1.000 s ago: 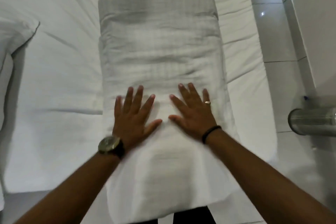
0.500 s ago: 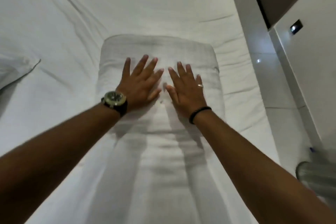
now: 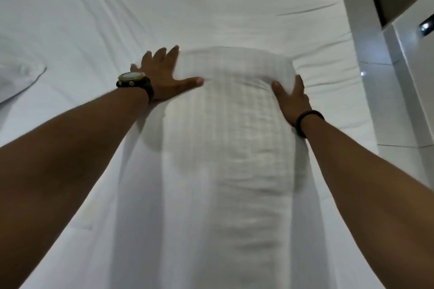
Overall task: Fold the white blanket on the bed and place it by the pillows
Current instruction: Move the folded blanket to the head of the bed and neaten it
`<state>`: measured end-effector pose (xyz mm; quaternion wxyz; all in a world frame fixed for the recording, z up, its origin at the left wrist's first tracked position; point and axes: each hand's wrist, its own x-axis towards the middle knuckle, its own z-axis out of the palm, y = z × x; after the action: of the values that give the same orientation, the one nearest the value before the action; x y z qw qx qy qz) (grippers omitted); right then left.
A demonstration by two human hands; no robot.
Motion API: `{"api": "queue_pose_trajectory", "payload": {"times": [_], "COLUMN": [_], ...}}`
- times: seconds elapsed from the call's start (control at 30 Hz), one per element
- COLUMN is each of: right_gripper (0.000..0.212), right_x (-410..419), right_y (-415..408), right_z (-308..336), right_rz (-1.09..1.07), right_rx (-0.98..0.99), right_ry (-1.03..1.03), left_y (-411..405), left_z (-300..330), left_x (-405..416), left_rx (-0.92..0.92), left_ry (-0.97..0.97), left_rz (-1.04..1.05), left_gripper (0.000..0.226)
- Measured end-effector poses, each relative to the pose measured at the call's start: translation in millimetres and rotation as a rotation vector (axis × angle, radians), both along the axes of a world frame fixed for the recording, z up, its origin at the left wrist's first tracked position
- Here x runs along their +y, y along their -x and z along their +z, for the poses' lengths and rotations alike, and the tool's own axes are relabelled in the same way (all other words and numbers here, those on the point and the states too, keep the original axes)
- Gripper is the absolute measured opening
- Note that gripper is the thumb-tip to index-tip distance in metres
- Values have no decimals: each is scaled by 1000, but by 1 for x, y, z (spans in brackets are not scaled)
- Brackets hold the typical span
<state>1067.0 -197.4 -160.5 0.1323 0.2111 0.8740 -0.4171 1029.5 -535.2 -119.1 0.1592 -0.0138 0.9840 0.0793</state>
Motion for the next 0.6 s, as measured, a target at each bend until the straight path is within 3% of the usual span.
{"api": "queue_pose_trajectory", "payload": {"times": [0.1, 0.2, 0.33, 0.4, 0.47, 0.53, 0.6], "right_gripper": [88, 82, 79, 77, 72, 72, 77], "right_x": [10, 15, 14, 5, 6, 12, 23], "right_y": [-8, -2, -25, -70, -136, -207, -251], "right_z": [-33, -38, -9, 15, 20, 22, 18], "right_rz": [-62, -20, -79, -100, -138, -196, -253], "right_rx": [99, 100, 48, 74, 60, -143, -402], "right_ry": [-13, -25, 172, 212, 270, 397, 652], "left_y": [16, 20, -24, -73, -138, -215, -276], "left_z": [-19, -26, -12, -8, -8, -7, -2], "left_x": [-9, -13, -13, -25, -41, -56, -61], "left_rx": [44, 55, 94, 119, 59, -175, -477], "left_ry": [-86, -15, -99, -274, -578, -937, -1263], "left_rz": [61, 83, 249, 397, 550, 691, 835], "left_gripper": [129, 123, 119, 117, 110, 90, 84]}}
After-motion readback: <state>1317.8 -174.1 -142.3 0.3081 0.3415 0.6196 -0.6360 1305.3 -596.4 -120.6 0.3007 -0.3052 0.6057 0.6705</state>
